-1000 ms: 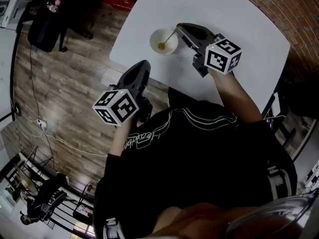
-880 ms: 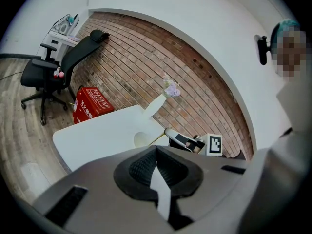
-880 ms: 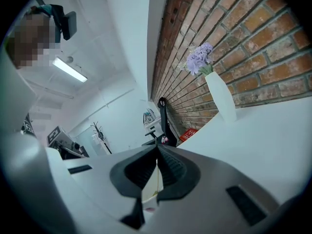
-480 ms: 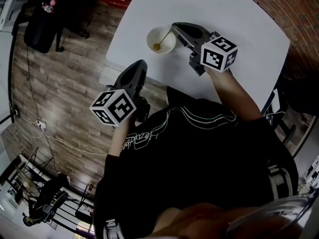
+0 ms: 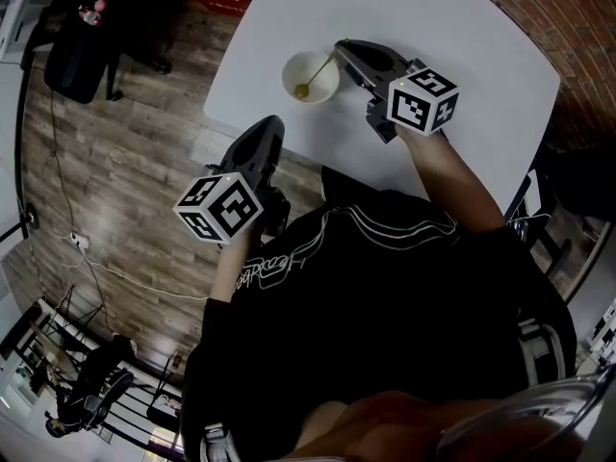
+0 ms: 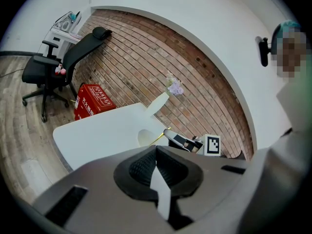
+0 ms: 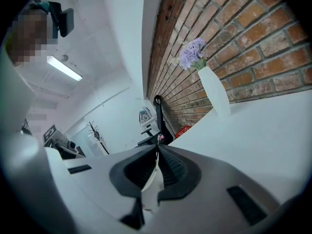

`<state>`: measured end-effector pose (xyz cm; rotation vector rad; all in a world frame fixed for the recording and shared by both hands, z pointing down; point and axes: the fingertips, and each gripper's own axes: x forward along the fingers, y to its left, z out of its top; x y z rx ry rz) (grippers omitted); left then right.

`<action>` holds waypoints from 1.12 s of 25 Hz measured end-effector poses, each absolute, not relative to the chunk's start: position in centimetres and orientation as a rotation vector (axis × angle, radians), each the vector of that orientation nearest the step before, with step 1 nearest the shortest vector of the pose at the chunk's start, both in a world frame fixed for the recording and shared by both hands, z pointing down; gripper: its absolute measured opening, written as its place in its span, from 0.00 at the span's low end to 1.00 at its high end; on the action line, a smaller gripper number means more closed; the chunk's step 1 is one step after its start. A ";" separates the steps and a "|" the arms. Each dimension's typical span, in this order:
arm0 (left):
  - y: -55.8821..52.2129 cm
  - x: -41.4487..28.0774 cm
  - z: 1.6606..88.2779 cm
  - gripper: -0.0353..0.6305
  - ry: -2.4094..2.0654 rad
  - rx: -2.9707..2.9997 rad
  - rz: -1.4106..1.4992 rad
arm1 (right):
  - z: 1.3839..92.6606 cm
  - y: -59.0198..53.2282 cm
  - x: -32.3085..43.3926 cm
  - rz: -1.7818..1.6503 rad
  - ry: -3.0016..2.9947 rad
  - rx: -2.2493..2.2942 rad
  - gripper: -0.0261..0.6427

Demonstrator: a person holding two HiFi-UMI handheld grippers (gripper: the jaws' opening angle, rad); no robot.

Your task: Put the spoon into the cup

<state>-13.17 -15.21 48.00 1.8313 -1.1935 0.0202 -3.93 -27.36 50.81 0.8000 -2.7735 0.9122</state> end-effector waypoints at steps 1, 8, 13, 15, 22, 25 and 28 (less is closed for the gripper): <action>-15.2 -13.1 48.0 0.06 -1.194 1.832 0.020 | 50.8 -27.4 -3.9 0.913 -2.773 0.799 0.04; -15.3 -13.3 48.2 0.06 -1.192 1.829 0.018 | 51.0 -27.7 -4.0 0.925 -2.768 0.815 0.04; -14.9 -13.3 48.6 0.06 -1.192 1.821 0.013 | 50.5 -27.8 -3.4 0.921 -2.779 0.868 0.13; -14.8 -13.3 48.6 0.06 -1.193 1.820 0.006 | 50.4 -27.9 -3.1 0.943 -2.781 0.890 0.17; -14.7 -13.8 47.4 0.06 -1.203 1.833 -0.019 | 47.9 -27.5 -2.6 0.953 -2.837 0.913 0.22; -13.1 -13.0 46.6 0.06 -1.200 1.840 -0.039 | 45.9 -25.5 -1.5 0.917 -2.884 0.906 0.21; -11.6 -12.3 45.3 0.06 -1.214 1.869 -0.040 | 42.7 -23.3 -0.1 0.869 -2.972 0.902 0.21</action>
